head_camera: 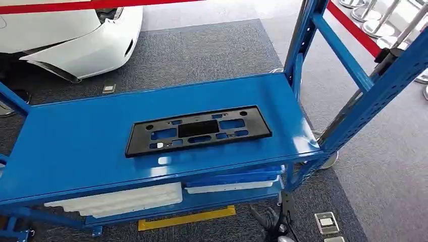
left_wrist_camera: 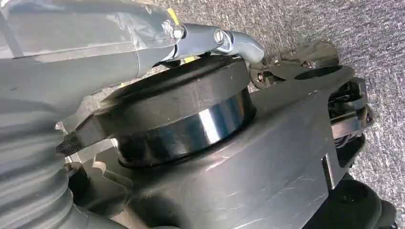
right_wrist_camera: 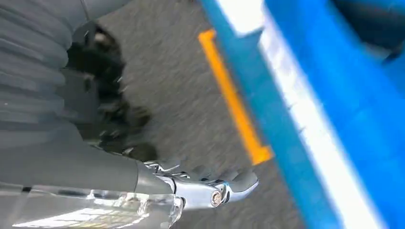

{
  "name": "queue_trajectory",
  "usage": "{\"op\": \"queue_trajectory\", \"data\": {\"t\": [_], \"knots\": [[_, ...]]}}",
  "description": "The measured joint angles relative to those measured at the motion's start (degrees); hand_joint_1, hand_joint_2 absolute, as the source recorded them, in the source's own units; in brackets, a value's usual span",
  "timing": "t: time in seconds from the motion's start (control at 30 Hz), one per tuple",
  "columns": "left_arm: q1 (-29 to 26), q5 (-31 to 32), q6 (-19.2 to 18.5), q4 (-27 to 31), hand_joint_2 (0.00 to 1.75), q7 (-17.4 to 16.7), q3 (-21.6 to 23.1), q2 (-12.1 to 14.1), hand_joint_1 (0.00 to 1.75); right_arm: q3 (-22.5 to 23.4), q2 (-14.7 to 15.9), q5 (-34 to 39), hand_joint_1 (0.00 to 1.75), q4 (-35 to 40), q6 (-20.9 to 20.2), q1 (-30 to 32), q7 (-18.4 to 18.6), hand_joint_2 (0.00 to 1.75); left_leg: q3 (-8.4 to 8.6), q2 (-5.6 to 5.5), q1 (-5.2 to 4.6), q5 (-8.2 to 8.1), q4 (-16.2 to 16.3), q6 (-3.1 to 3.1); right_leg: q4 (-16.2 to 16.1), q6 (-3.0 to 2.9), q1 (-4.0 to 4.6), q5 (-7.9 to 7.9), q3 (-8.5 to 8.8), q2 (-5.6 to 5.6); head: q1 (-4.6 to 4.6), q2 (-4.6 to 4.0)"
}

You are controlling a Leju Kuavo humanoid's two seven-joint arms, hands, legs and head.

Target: Take the parts from the cabinet and place them on the table.

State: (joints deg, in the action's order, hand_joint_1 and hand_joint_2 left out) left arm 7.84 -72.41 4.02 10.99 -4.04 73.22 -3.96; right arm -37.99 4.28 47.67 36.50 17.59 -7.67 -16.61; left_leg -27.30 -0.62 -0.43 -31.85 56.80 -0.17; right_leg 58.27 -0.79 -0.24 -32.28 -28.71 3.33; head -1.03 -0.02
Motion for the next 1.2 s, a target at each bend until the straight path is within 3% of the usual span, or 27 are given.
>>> {"op": "queue_trajectory", "data": {"t": [0.27,0.53,0.67,0.87,1.03,1.2], "knots": [[0.06,0.11,-0.02,0.0,1.75,-0.66,0.0,-0.09,0.0,0.04,-0.02,0.5,0.0,-4.78,0.02,0.03,0.04,1.75,0.01,0.01,-0.03,-0.02,0.22,-0.02,0.0,0.02,-0.2,0.09,0.18,-0.05,0.28,0.0],[0.07,0.33,-0.17,0.0,1.75,-0.64,0.0,-0.11,0.0,0.02,-0.02,-3.25,0.0,-4.22,-0.39,-0.41,-6.32,1.75,-0.02,0.01,-0.07,-0.04,0.45,0.01,0.0,0.13,-0.25,0.16,0.27,-0.05,0.52,0.0],[0.07,0.37,-0.24,0.0,1.75,-0.55,0.02,-0.09,0.0,0.02,0.02,-5.38,0.0,-2.03,-0.63,-1.09,-7.72,1.75,-0.01,0.0,-0.07,-0.04,0.5,0.02,0.0,0.16,-0.25,0.18,0.28,-0.09,0.61,0.0],[0.03,0.72,-0.52,-0.11,1.75,-0.2,0.11,-0.09,0.0,0.04,1.07,-12.09,0.0,4.8,-6.1,-1.13,-10.36,1.75,0.0,-0.01,-0.06,-0.03,0.51,0.02,0.0,0.17,-0.24,0.19,0.29,-0.08,0.61,0.0],[0.03,1.27,-1.09,-0.33,1.75,0.02,0.24,-0.09,0.0,0.02,2.23,-14.03,0.0,11.52,-15.1,-1.22,-8.42,1.75,0.0,-0.01,-0.06,-0.03,0.51,0.02,0.0,0.17,-0.24,0.19,0.29,-0.08,0.66,0.0],[0.04,1.31,-1.29,-0.44,1.75,0.17,0.55,-0.09,0.0,0.04,2.89,-14.8,0.0,15.31,-16.48,-1.32,-5.77,1.75,0.0,-0.01,-0.06,-0.03,0.52,0.02,0.0,0.16,-0.24,0.19,0.29,-0.08,0.72,0.0]]}}
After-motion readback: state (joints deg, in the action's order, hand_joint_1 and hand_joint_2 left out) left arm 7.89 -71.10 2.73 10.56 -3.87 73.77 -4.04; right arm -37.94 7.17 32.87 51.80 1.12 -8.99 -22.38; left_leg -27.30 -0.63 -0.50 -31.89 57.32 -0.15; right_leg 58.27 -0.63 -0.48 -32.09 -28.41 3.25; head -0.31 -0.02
